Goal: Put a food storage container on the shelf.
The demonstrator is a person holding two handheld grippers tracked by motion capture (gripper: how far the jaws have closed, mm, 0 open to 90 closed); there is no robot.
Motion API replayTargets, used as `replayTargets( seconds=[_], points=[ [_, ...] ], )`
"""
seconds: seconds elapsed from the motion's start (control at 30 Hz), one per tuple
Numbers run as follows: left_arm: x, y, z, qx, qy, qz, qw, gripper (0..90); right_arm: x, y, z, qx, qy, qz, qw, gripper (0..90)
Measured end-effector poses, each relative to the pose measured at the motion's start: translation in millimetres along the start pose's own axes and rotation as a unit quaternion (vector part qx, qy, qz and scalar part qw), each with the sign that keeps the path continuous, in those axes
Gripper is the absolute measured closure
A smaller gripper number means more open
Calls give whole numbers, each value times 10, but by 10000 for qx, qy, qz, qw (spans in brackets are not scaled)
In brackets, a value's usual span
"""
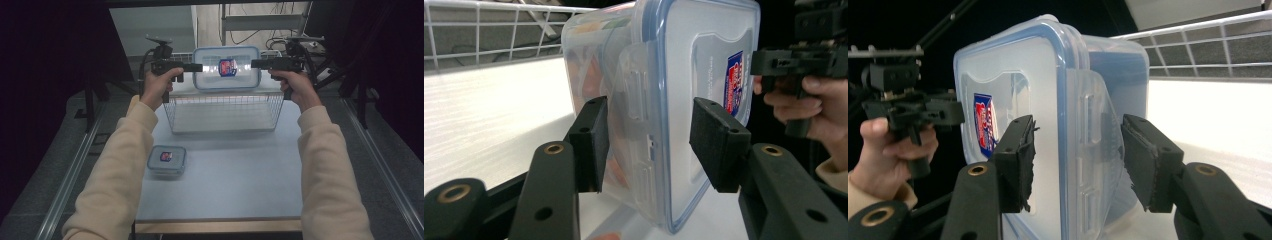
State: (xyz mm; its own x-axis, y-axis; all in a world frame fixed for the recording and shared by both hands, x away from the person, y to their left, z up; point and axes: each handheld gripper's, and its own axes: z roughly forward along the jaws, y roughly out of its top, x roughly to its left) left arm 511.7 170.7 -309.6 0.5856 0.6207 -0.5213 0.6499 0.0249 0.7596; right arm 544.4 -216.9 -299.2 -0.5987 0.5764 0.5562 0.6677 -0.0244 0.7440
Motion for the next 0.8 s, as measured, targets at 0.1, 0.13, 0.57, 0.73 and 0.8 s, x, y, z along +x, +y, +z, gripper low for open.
replayTargets(
  seconds=[0.1,0.13,0.57,0.73,0.8],
  points=[
    [53,25,26,1,-54,-260,9996,505,-26,21,40,-95,-103,201,9997,475],
    [77,31,34,-11,-84,-359,9993,505,-24,32,52,-94,-162,236,9995,474],
    [265,-3,213,-30,-73,-849,9964,373,56,-48,220,-463,-1078,576,9914,367],
    [225,-38,84,-352,78,-652,9972,328,90,-138,152,-635,-1167,236,9909,352],
    [183,-62,2,-467,146,-541,9973,326,112,-162,84,-587,-1231,-20,9907,352]
  ],
)
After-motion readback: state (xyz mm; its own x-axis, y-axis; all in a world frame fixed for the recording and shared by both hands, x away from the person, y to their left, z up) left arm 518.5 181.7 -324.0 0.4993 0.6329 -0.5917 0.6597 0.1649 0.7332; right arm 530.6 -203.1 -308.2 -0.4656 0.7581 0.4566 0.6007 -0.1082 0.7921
